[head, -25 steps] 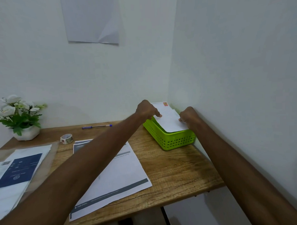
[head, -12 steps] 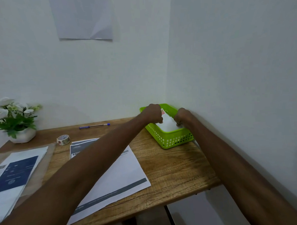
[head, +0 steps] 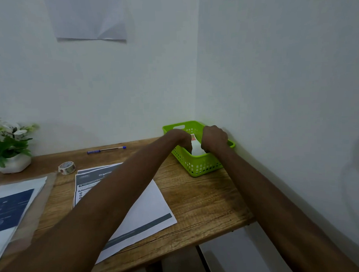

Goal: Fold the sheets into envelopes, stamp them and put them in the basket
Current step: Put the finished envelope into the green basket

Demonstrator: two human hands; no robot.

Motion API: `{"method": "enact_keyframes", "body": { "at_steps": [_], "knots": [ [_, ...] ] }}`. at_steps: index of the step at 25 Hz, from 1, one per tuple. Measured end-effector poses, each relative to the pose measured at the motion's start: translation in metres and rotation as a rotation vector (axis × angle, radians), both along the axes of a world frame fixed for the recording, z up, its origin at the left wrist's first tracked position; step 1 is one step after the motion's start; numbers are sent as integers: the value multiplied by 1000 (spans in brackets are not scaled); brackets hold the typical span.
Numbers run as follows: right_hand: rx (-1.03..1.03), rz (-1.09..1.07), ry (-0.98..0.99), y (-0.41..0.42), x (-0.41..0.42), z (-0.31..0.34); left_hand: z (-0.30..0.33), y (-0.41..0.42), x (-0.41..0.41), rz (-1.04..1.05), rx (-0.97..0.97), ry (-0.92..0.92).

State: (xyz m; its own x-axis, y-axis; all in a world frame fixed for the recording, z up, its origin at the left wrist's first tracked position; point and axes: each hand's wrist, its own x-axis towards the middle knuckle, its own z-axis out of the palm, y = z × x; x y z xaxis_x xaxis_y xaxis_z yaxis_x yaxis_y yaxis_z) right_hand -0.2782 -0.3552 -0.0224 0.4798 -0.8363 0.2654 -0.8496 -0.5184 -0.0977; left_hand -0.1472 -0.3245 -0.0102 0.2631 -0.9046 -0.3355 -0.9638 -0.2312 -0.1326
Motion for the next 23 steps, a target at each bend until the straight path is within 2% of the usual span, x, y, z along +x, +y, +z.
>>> {"method": "enact_keyframes", "body": {
  "at_steps": [2,5,10,16,19,23],
  "knots": [
    [103,20,39,-3,0,3,0,0,0,-12,12,-32],
    [344,157,179,-10,0,6,-1,-2,0,4,19,-36],
    [387,189,392,-20,10,4,-2,-5,0,58,-37,-54],
    [448,200,423,-24,14,6,0,-1,-7,66,-123,-57],
    [427,202,393,-15,11,10,3,13,-6,66,-316,42],
    [371,161,192,0,10,19,7,41,-2,91,-818,136]
  ]
}}
